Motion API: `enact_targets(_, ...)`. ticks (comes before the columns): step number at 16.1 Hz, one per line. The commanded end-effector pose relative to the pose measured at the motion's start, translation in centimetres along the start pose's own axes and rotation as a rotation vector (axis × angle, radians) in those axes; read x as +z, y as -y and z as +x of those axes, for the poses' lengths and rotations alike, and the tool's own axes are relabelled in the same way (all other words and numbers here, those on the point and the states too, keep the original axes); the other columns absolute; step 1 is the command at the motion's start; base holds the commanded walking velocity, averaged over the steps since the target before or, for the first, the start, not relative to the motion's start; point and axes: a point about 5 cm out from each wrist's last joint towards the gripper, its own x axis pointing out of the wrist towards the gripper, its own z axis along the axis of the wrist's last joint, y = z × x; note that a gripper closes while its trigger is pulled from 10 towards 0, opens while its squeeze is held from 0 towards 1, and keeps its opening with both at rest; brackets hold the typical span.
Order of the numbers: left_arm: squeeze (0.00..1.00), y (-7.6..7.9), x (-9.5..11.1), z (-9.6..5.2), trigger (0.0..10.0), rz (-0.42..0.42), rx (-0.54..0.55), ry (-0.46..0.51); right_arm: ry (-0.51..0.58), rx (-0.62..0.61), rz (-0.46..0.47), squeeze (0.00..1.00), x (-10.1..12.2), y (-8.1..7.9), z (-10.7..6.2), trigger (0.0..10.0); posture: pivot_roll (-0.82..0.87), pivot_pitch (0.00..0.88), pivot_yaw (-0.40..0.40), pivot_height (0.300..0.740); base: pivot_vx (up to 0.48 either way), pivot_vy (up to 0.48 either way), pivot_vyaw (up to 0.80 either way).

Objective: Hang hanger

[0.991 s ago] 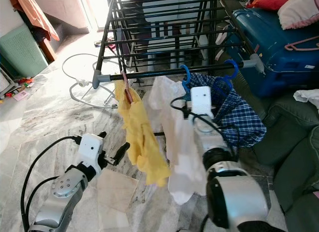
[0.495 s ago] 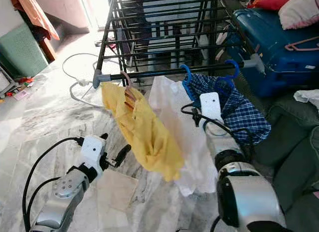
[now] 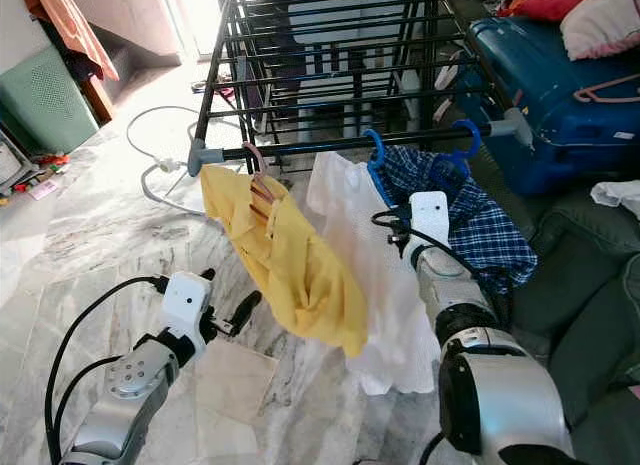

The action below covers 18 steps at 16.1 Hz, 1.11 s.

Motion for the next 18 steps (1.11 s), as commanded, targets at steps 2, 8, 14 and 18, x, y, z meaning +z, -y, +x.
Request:
enact_targets(2, 0.0, -0.2, -0.6, -0.2, 10.0, 0.008, 0.006, -0.034, -0.011, 0.02, 0.06, 0.0, -0.7, -0.5, 0.0, 0.0, -0.11, 0.036, 0.055, 0.74, 0.0, 0.0, 0.0)
enact_targets(8, 0.0, -0.1, -0.9, 0.0, 10.0, 0.018, -0.004, -0.05, 0.014, 0.025, 0.102, 0.0, -0.8, -0.5, -0.1, 0.0, -0.12, 0.034, 0.057, 0.74, 0.0, 0.0, 0.0)
enact_targets(14, 0.0, 0.0, -1.0, 0.3, 10.0, 0.016, 0.0, -0.053, 0.185, 0.047, -0.002, 0.0, 2.0, -1.4, 0.0, 0.0, -0.12, 0.026, 0.047, 0.74, 0.0, 0.0, 0.0)
enact_targets(18, 0.0, -1.4, -0.2, 0.9, 10.0, 0.024, 0.065, -0.013, 0.364, 0.085, -0.013, 0.0, 4.9, -2.6, -0.4, 0.0, -0.13, 0.02, 0.041, 0.74, 0.0, 0.0, 0.0)
